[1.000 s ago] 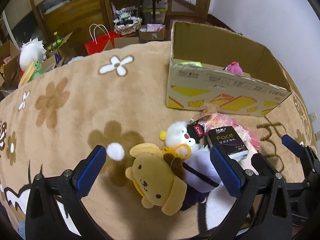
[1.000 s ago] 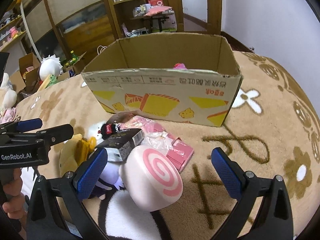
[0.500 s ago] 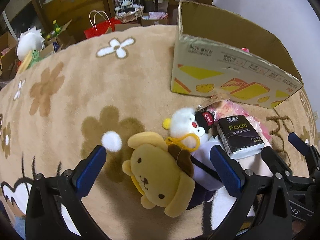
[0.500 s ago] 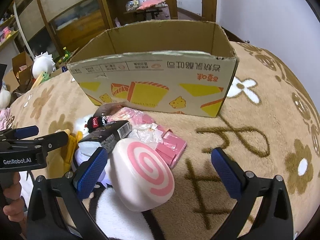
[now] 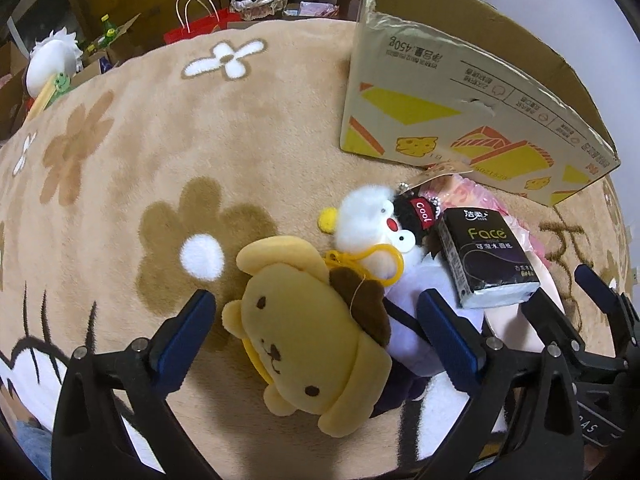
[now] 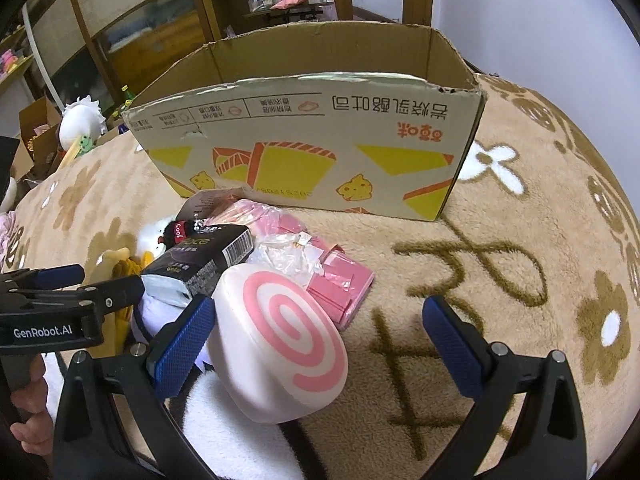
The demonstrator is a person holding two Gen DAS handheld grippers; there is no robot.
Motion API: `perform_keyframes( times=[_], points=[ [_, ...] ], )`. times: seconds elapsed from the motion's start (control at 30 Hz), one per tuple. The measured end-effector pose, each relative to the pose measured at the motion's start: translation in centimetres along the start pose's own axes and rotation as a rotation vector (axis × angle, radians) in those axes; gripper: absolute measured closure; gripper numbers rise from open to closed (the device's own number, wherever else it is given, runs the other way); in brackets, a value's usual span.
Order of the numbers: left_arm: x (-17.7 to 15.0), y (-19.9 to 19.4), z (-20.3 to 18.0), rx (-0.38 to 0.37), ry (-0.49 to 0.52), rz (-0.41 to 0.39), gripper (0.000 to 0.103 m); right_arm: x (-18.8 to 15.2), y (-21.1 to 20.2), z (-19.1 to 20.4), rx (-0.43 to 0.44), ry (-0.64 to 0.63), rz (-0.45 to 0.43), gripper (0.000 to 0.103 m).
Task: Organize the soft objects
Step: 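Lower the right tool onto the swirl cushion while the left tool lowers onto the yellow plush dog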
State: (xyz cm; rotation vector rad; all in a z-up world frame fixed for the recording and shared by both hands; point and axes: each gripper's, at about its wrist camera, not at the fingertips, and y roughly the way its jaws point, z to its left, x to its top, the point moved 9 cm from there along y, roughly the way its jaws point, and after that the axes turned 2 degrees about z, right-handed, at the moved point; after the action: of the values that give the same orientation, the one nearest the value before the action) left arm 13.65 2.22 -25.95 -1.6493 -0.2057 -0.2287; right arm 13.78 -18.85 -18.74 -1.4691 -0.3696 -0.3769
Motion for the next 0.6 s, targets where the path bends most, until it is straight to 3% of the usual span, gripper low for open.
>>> perform_keyframes(
  times=[0.17,0.23,0.33,0.5,0.6],
  points=[
    [-0.1,0.2,-0.2,-0.038,-0.016,0.015,0.022,-0.1,0.3,0.3,0.001,-0.005,0.006,0.000],
    [0.0,0.2,-0.2,-0.041,-0.017,0.017,0.026,-0.2,0.4,0.5,0.002,-0.010,0.011,0.005],
    [0.1,0.0,0.2,-0.006,-0.013,0.007,0.044,-0.5,0.6,1.0,0.033,-0.014,0.026,0.016],
    [0.2,-0.3,0.1,-0.018,-0.015,-0.004,0.049,-0.8,1.0,2.0,0.101,-0.023,0.069,0.048],
    [0.3,-0.5,-0.1,-0.013,-0.008,-0.013,0.049,-0.7,1.0,2.3,0.110,-0.026,0.072,0.056]
  ],
)
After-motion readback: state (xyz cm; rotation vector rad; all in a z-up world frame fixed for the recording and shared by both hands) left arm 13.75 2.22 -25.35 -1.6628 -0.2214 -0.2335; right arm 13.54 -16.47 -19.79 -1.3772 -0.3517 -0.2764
